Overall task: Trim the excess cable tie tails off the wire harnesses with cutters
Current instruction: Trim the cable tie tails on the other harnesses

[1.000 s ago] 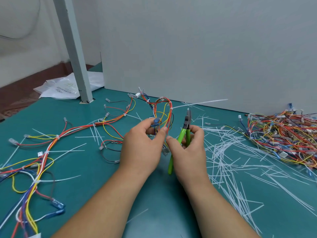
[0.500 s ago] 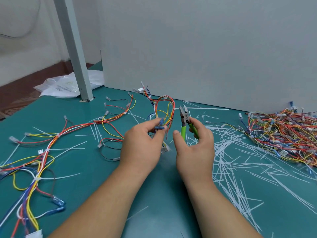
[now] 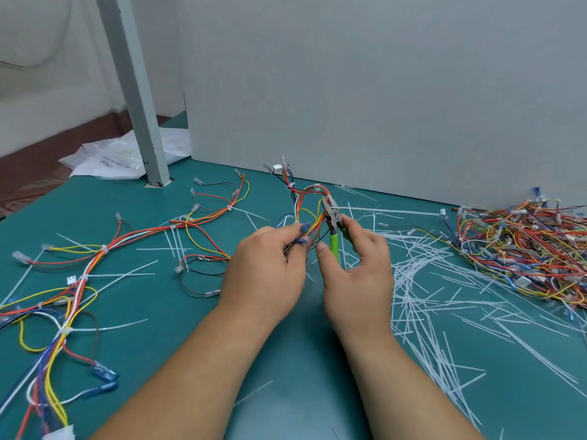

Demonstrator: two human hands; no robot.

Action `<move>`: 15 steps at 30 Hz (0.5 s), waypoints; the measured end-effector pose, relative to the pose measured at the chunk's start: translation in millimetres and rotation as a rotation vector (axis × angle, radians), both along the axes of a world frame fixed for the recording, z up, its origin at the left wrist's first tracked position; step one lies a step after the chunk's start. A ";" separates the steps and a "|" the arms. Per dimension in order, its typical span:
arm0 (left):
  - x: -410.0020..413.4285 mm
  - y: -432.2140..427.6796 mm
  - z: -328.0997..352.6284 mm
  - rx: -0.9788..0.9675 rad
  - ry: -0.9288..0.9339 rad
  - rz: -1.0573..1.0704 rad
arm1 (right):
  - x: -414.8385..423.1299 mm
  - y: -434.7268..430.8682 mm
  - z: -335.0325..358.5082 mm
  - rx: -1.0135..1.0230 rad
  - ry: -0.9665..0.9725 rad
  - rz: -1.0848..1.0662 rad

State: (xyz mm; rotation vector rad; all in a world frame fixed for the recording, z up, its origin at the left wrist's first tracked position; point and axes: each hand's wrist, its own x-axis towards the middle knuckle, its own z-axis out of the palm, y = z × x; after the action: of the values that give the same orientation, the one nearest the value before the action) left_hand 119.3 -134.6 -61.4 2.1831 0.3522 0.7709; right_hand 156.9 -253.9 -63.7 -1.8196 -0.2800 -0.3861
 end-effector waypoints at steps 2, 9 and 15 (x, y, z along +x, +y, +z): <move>-0.9 2.2 1.7 0.054 0.022 0.006 | 0.1 -0.4 -0.6 -0.017 -0.002 -0.005; -3.8 3.4 7.2 0.047 0.028 0.047 | 3.1 -2.1 -2.1 -0.038 -0.039 0.010; -3.7 1.3 9.9 -0.074 0.039 0.074 | 8.1 -2.5 -4.4 0.116 0.009 0.048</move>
State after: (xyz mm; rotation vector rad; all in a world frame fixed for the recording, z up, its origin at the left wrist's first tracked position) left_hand 115.5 -133.3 -51.5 2.1282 0.4758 0.7450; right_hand 165.0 -256.4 -68.1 -1.6976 -0.2883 -0.3531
